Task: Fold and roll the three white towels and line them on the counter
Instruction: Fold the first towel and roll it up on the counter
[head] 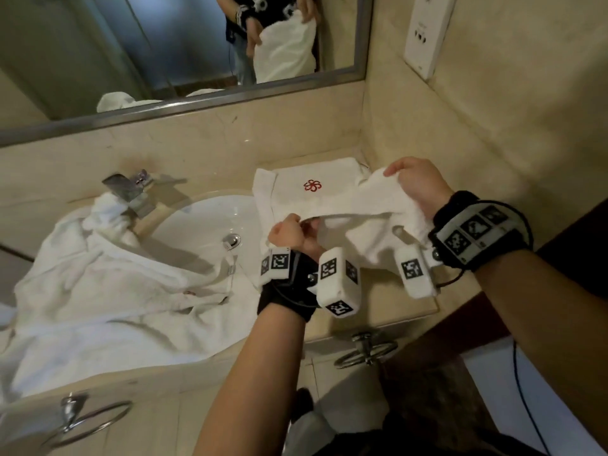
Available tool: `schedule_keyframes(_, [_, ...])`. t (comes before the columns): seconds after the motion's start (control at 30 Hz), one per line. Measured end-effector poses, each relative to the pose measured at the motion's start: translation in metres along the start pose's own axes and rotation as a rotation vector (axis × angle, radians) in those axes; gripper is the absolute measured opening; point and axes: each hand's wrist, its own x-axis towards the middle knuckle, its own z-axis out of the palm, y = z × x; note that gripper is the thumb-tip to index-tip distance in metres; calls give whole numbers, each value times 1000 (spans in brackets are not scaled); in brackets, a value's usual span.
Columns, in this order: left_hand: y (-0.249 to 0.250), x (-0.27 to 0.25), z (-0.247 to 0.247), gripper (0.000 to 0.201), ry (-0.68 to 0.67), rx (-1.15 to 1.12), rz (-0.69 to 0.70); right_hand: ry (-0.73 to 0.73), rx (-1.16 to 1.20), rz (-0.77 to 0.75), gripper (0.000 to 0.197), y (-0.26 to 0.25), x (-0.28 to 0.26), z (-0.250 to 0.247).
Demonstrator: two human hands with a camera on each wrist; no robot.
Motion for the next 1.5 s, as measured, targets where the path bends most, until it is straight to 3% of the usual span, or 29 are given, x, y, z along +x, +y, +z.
schedule_keyframes(0.07, [20,0,1,27,-6,-57,151,-115,-337,3,18,6,-5,5])
schedule_keyframes(0.1, [29,-3,3,27,-41,-71,195,-215,-477,-9,25,7,-12,9])
schedule_keyframes(0.17, [40,-14,8,25,-115,-64,236,-447,-606,-105,58,5,-29,22])
schedule_keyframes(0.23, [45,-28,12,18,-187,-85,207,-519,-582,-217,78,0,-44,42])
schedule_keyframes(0.33, [45,-49,14,8,-273,-110,190,-370,-509,-339,77,1,-49,71])
schedule_keyframes(0.5, [46,-63,1,34,-315,167,370,-106,-401,-386,23,16,-41,74])
schedule_keyframes(0.53, [48,-64,-3,33,-286,210,396,-97,-360,-363,20,19,-38,69])
schedule_keyframes(0.6, [49,-65,-11,31,-232,245,407,-218,-229,-333,24,21,-37,64])
schedule_keyframes(0.67, [45,-66,-14,29,-232,239,371,-396,-204,-328,55,17,-43,67])
schedule_keyframes(0.73, [40,-71,-13,29,-277,255,316,-406,-242,-343,65,13,-49,77])
schedule_keyframes(0.87, [30,-84,-12,21,-298,440,297,-171,-379,-391,23,12,-60,79])
schedule_keyframes(0.97, [23,-90,-23,18,-219,537,295,-33,-453,-467,10,23,-64,67])
schedule_keyframes(1.07, [9,-90,-45,15,-99,392,282,-80,-331,-591,12,38,-73,57])
schedule_keyframes(1.13, [0,-83,-65,13,2,204,221,-260,-230,-635,16,53,-86,53])
schedule_keyframes(1.2, [-9,-77,-83,32,76,115,42,-430,-176,-592,15,71,-96,51])
schedule_keyframes(1.3, [-34,-68,-109,54,161,142,-246,-496,-245,-486,17,93,-103,51])
schedule_keyframes(1.37, [-52,-66,-121,60,166,143,-346,-491,-260,-458,19,98,-109,51])
schedule_keyframes(1.43, [-67,-68,-123,53,112,76,-407,-568,-301,-452,26,96,-117,51])
schedule_keyframes(1.5, [-71,-71,-120,49,76,80,-424,-683,-548,-550,40,93,-126,52])
